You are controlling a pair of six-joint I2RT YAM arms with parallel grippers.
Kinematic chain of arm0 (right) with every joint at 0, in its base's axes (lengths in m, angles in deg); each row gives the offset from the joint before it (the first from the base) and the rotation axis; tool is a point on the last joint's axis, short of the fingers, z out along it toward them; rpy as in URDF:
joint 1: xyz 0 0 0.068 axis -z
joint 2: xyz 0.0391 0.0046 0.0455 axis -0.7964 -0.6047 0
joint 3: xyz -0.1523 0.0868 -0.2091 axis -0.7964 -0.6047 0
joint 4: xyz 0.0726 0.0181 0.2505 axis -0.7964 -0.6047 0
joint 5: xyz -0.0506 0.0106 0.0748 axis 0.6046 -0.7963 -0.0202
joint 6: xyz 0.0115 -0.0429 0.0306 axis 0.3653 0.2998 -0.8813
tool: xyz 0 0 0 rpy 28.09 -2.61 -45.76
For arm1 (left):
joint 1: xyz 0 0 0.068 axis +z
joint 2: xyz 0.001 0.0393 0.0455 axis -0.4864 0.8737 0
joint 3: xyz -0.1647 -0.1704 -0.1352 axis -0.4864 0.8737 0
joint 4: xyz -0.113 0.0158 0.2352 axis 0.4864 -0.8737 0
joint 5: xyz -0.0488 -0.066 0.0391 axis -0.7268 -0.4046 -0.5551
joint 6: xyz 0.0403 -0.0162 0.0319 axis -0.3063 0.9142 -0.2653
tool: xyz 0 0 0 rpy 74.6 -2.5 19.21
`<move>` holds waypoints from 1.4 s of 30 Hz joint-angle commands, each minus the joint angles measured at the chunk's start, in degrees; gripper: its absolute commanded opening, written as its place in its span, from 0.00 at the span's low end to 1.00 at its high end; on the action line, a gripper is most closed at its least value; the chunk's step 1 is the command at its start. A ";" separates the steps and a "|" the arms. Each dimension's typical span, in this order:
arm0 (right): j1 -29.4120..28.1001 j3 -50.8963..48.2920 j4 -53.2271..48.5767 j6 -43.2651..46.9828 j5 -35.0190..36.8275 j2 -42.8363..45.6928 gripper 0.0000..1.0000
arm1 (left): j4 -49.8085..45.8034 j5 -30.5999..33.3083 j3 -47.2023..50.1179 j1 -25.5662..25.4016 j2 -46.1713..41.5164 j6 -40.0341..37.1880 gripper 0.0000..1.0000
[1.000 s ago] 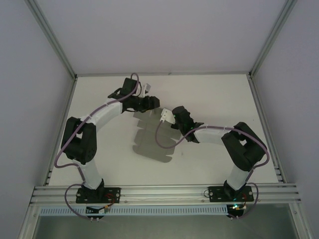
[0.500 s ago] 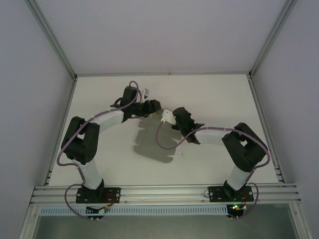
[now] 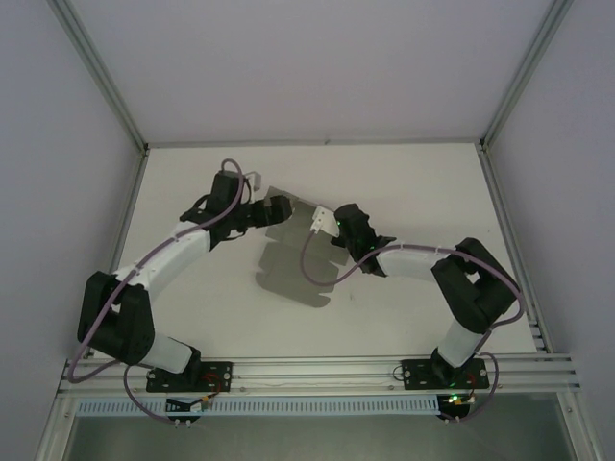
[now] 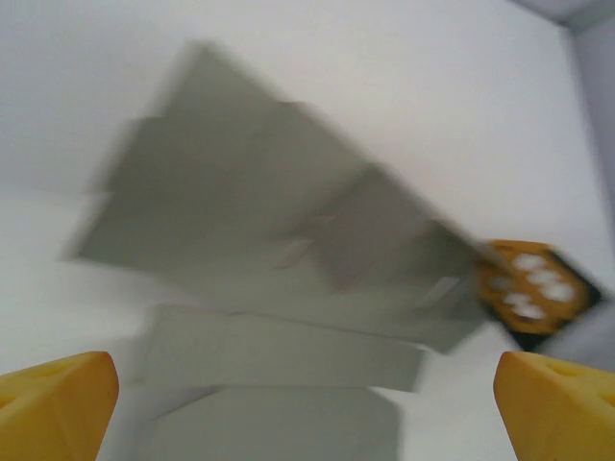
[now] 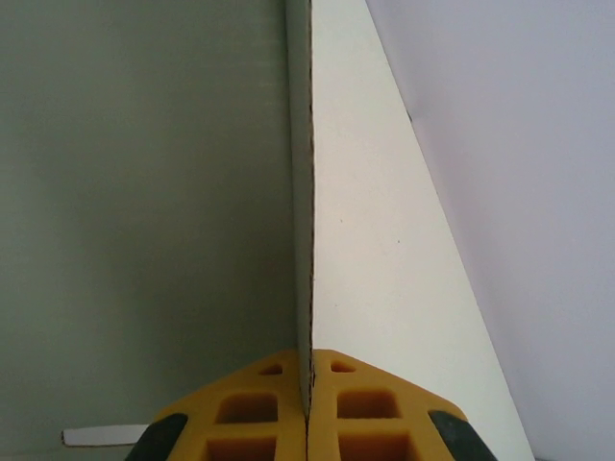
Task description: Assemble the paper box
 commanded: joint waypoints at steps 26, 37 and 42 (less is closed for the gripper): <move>0.40 4.14 -4.62 -4.89 -4.95 1.43 0.00 | 9.97 -5.27 5.48 4.67 11.98 -3.58 0.89; 0.41 4.40 -5.46 -7.11 -4.09 1.52 0.00 | 24.30 -20.22 10.13 4.64 13.21 1.61 0.75; 0.39 4.58 -3.09 -8.54 -3.00 1.65 0.00 | 29.76 -23.93 12.32 4.58 14.71 3.84 0.65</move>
